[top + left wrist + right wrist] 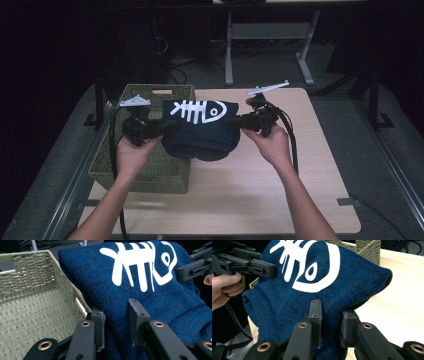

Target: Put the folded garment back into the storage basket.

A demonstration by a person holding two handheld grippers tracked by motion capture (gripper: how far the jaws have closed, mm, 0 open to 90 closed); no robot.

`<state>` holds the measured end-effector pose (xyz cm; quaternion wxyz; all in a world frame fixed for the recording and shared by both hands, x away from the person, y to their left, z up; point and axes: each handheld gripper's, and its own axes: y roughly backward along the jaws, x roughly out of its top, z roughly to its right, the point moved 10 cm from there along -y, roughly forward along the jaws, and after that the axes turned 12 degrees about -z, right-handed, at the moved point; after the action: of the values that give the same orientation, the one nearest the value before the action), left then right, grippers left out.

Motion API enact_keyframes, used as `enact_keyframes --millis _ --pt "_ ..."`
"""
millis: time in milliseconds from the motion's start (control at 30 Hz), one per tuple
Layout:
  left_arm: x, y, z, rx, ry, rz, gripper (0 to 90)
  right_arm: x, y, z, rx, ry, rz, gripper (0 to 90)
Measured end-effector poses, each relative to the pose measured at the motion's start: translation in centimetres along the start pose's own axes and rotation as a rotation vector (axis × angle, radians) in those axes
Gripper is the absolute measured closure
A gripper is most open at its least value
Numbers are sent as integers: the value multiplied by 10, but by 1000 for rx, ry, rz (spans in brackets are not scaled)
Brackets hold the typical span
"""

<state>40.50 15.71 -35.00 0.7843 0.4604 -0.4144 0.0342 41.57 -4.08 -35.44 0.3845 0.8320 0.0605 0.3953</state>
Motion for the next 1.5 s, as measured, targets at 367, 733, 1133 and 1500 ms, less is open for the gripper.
enact_keyframes --millis 367,733,1133,1500 --pt "-5 10 -13 17 9 1 689 9 -12 -7 12 3 -6 743" --pt "-13 23 -26 32 22 5 687 18 -25 -19 31 23 -13 743" --pt "-17 28 -42 43 43 8 688 28 -37 -28 61 16 2 743" --pt "-23 38 -57 51 61 16 689 39 -48 -37 77 25 0 743"
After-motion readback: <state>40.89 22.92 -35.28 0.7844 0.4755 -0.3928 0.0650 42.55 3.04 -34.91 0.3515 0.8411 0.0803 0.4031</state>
